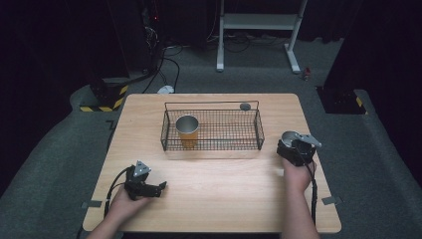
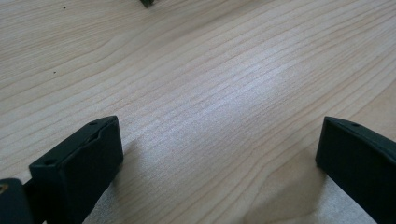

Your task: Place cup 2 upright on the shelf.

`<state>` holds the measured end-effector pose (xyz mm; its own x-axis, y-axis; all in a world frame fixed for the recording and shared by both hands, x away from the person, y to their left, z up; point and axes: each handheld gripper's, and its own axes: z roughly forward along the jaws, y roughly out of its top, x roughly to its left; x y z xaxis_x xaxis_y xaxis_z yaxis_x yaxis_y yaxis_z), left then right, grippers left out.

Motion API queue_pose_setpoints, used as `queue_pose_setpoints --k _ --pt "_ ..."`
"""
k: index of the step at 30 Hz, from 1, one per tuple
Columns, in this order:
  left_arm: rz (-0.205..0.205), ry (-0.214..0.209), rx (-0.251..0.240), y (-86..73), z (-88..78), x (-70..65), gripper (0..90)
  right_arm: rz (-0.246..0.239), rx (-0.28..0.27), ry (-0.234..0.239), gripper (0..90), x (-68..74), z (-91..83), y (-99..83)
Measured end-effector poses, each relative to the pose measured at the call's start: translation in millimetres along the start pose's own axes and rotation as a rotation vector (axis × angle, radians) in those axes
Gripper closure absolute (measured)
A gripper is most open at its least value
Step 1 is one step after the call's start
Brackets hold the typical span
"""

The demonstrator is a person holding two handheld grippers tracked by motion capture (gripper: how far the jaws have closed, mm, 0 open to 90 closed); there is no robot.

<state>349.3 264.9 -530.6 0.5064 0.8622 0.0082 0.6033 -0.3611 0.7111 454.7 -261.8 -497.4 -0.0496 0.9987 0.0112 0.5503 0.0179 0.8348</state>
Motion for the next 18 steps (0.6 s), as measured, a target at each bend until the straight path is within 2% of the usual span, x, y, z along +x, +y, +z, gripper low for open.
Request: queue_pose_setpoints --k 12,18 --pt "0.000 0.000 0.000 0.0 0.0 0.0 1.0 -0.048 -0.016 0.008 18.2 8.4 -15.7 3.0" --pt "0.000 0.000 0.000 0.0 0.0 0.0 1.0 -0.064 -0.044 0.021 18.2 12.9 -23.8 4.6"
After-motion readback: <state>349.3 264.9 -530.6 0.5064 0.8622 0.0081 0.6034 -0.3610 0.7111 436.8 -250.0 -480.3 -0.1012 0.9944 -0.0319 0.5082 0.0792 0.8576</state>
